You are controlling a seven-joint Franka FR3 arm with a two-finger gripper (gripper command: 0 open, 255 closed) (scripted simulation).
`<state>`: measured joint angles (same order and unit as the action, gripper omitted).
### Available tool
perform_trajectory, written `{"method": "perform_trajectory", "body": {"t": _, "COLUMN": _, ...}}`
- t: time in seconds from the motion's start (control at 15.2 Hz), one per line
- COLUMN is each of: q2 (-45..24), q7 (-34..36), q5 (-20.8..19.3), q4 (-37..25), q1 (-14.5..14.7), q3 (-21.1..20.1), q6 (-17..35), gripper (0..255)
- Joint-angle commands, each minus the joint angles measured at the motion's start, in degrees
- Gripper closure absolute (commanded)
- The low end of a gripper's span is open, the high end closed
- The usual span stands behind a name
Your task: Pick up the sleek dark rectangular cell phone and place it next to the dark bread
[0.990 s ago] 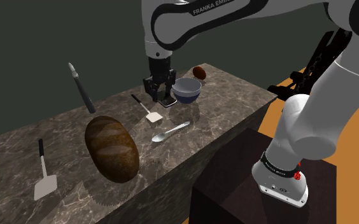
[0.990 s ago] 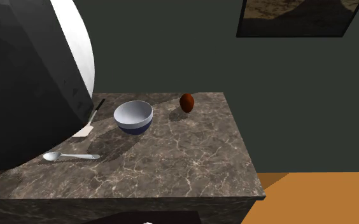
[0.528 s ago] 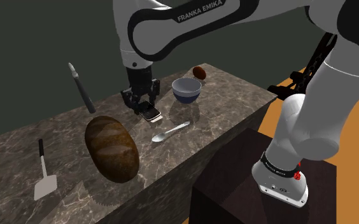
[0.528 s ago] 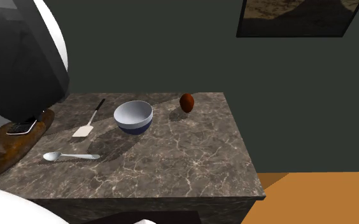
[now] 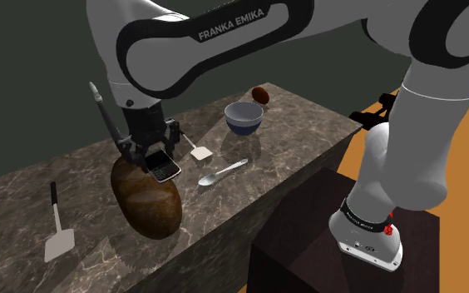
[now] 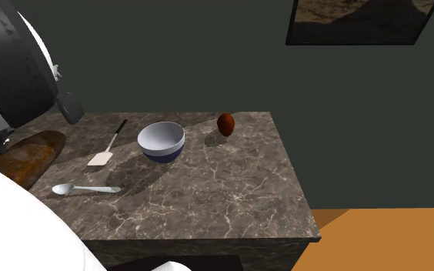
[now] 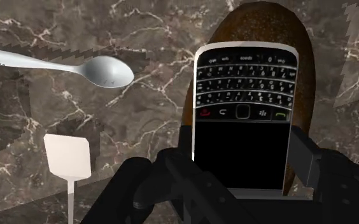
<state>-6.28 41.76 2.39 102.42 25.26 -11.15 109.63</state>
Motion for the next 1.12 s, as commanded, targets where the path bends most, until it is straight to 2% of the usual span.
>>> {"method": "perform_trajectory", "body": {"t": 0.0, "q2": -3.35, "q7": 2.58, "q5": -0.88, "q4": -3.92, "q1": 1.37, "q3": -0.92, "q6": -0.48, "gripper": 255}}
{"method": "perform_trajectory", "body": {"t": 0.53, "q2": -17.83, "q7": 11.76, "q5": -5.06, "q4": -24.00, "q1": 8.32, "q3": -3.20, "q6": -6.07, "gripper": 255}}
{"method": "perform_trajectory", "body": {"t": 0.73, "q2": -24.90, "q7": 14.58, "q5": -6.80, "q4": -34.82, "q1": 11.69, "q3": -3.41, "q6": -9.83, "gripper": 255}}
{"method": "perform_trajectory", "body": {"t": 0.92, "q2": -33.50, "q7": 16.67, "q5": -8.49, "q4": -48.90, "q1": 15.54, "q3": -3.21, "q6": -15.24, "gripper": 255}}
{"method": "perform_trajectory", "body": {"t": 1.06, "q2": -32.93, "q7": 16.67, "q5": -8.37, "q4": -46.36, "q1": 15.27, "q3": -3.18, "q6": -13.28, "gripper": 255}}
